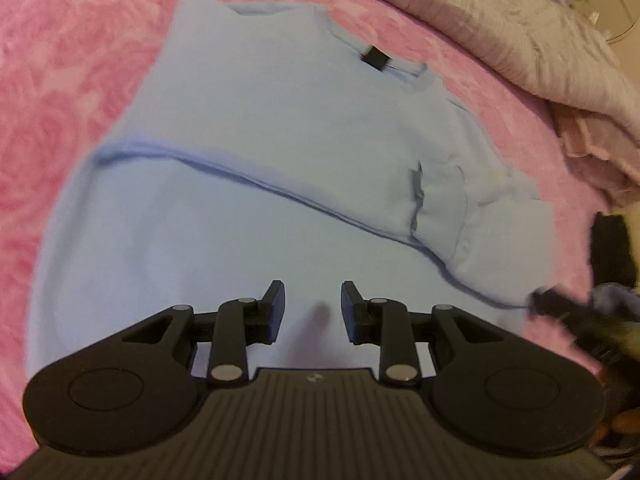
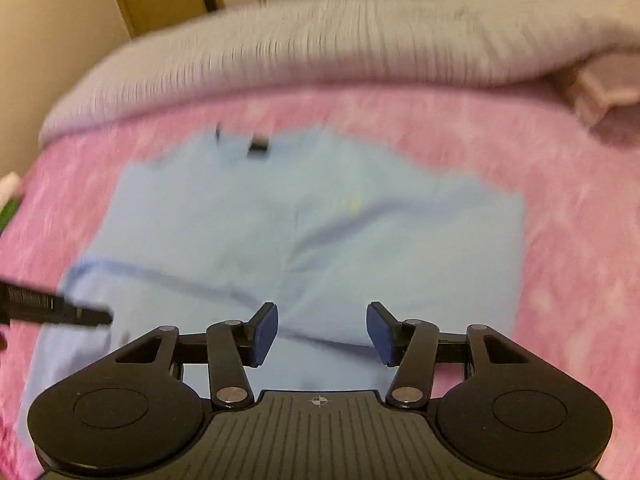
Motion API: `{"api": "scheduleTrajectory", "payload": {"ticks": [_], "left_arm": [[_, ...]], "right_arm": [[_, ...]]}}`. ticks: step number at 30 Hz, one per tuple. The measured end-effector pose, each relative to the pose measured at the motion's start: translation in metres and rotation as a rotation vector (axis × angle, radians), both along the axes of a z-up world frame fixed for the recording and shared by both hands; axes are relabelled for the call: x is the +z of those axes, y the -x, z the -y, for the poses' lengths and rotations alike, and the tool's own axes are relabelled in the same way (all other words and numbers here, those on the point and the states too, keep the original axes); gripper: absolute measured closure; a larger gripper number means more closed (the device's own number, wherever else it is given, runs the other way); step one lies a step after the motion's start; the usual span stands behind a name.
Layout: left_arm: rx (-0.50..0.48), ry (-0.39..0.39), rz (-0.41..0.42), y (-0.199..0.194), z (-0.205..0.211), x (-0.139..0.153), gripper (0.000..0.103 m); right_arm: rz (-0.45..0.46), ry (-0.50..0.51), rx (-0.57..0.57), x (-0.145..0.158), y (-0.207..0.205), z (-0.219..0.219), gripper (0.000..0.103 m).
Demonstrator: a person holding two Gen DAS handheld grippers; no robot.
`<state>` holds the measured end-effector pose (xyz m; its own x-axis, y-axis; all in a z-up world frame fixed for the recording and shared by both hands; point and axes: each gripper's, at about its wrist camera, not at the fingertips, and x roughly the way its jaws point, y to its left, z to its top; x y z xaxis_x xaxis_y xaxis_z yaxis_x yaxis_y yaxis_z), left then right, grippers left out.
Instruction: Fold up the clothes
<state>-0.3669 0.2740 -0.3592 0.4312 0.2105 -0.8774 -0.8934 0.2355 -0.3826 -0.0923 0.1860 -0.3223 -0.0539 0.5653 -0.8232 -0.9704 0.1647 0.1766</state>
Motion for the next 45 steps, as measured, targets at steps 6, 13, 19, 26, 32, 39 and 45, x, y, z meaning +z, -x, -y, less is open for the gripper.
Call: {"api": "scheduleTrajectory", "payload": {"ticks": [6, 13, 19, 26, 32, 39, 45], "left_arm": [[0.057, 0.139, 0.208, -0.027, -0.007, -0.024, 0.073], [0.116, 0.094, 0.273, -0.071, -0.042, -0.036, 0.067], [0.075, 0.114, 0.203, -0.106, -0.062, -0.056, 0.064], [0.075, 0.020, 0.276, -0.102, -0.065, -0.026, 0.101], [0.009, -0.382, 0.198, -0.046, -0.096, 0.068, 0.102], [-0.010, -0.399, -0.042, 0.016, -0.142, 0.040, 0.102], [-0.035, -0.376, -0.039, 0.030, -0.135, 0.016, 0.102]], "right_arm": [[-0.039, 0.204, -0.358, -0.028, -0.076, 0.038, 0.050], [-0.296, 0.219, -0.848, -0.039, -0.178, 0.091, 0.050], [-0.265, 0.216, -0.859, -0.043, -0.200, 0.083, 0.050], [-0.237, 0.211, -0.794, -0.050, -0.198, 0.056, 0.050], [-0.255, 0.186, -0.769, -0.049, -0.193, 0.034, 0.050], [-0.258, 0.190, -0.689, -0.055, -0.166, 0.002, 0.050], [-0.219, 0.203, -0.621, -0.057, -0.143, -0.016, 0.050]]}}
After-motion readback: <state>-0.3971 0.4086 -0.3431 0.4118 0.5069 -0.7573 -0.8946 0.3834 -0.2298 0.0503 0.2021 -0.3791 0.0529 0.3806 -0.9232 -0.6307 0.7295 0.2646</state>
